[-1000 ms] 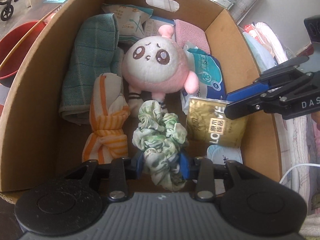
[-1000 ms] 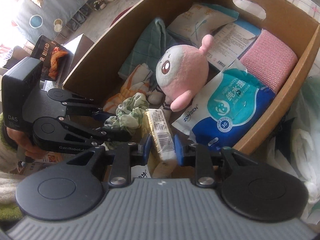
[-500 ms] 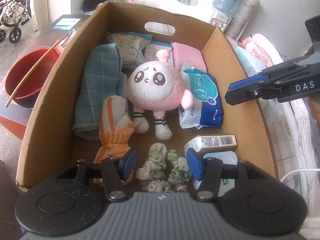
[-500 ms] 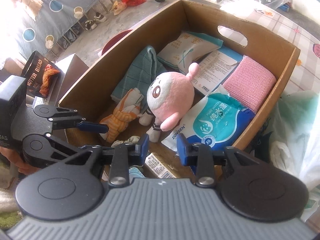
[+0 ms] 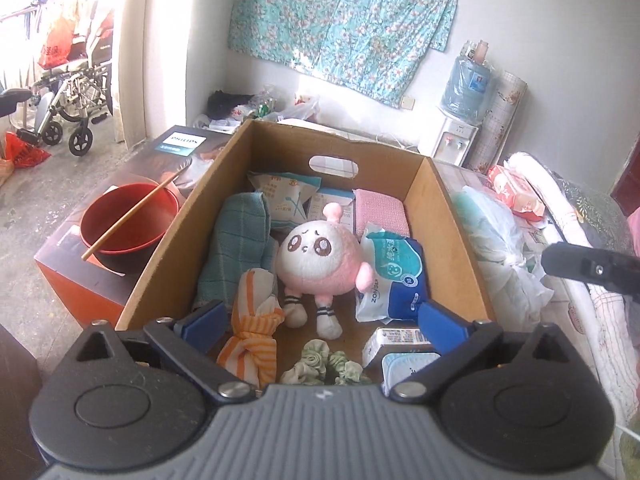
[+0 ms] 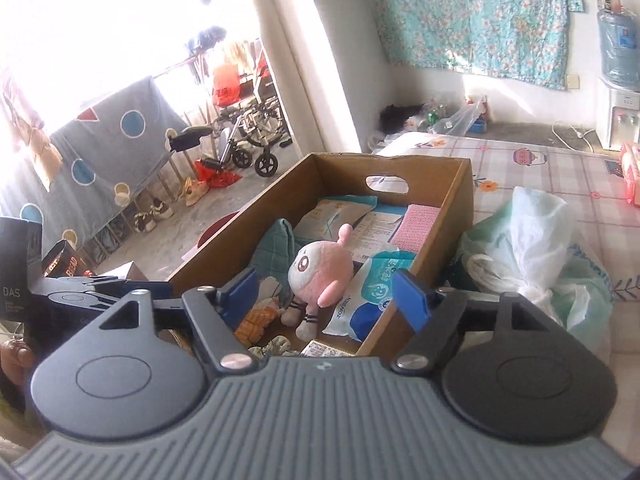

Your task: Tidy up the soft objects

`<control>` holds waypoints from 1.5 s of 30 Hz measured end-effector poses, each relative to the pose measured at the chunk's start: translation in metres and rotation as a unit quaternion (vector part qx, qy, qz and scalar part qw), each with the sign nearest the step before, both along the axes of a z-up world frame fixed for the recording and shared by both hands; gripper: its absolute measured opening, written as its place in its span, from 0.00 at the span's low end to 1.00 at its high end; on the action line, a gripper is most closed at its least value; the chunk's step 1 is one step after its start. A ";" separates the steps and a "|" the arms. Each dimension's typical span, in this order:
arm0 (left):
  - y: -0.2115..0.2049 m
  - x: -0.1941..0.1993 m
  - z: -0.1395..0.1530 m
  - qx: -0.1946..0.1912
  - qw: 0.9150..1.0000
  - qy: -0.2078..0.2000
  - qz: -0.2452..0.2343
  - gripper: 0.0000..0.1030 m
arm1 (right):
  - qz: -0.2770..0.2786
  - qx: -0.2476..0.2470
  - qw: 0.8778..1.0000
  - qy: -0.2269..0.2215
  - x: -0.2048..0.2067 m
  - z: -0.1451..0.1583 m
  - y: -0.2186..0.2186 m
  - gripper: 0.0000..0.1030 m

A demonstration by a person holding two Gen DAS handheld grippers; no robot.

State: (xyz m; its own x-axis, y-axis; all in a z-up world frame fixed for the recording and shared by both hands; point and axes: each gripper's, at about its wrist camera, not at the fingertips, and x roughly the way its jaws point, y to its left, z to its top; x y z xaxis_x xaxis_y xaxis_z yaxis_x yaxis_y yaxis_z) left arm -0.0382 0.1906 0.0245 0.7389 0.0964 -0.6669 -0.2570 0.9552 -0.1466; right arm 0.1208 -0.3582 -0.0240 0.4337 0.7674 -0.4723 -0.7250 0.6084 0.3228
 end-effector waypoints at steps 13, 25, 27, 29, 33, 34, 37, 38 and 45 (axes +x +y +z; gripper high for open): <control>-0.050 -0.018 -0.010 0.048 0.997 0.046 0.025 1.00 | -0.135 -0.061 0.989 0.029 -0.064 -0.059 -0.015 0.99; -0.064 -0.021 -0.018 0.055 0.995 0.077 0.016 1.00 | -0.143 -0.088 0.985 0.034 -0.066 -0.063 -0.013 0.99; -0.065 -0.021 -0.019 0.057 0.995 0.080 0.014 1.00 | -0.140 -0.094 0.985 0.037 -0.065 -0.065 -0.011 0.99; -0.065 -0.019 -0.020 0.062 0.994 0.085 0.017 1.00 | -0.138 -0.098 0.985 0.038 -0.065 -0.066 -0.009 0.99; -0.064 -0.017 -0.021 0.066 0.993 0.091 0.020 1.00 | -0.135 -0.104 0.985 0.038 -0.064 -0.068 -0.006 0.99; -0.063 -0.016 -0.022 0.067 0.993 0.093 0.021 1.00 | -0.134 -0.105 0.985 0.039 -0.063 -0.068 -0.005 0.99; -0.062 -0.015 -0.022 0.071 0.992 0.098 0.023 1.00 | -0.131 -0.109 0.984 0.042 -0.061 -0.071 -0.003 0.99; -0.062 -0.015 -0.023 0.073 0.992 0.101 0.024 1.00 | -0.131 -0.110 0.984 0.044 -0.061 -0.072 -0.002 0.99; -0.061 -0.012 -0.027 0.074 0.990 0.114 0.026 0.99 | -0.124 -0.118 0.984 0.051 -0.057 -0.077 0.002 0.99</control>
State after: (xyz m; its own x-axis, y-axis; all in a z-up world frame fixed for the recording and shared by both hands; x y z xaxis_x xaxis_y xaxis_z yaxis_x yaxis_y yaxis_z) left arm -0.0501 0.1299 -0.0024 0.5617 0.2391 -0.7920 -0.3165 0.9466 0.0614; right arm 0.0642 -0.3558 -0.1006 0.5341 0.5080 -0.6757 -0.5162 0.8290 0.2152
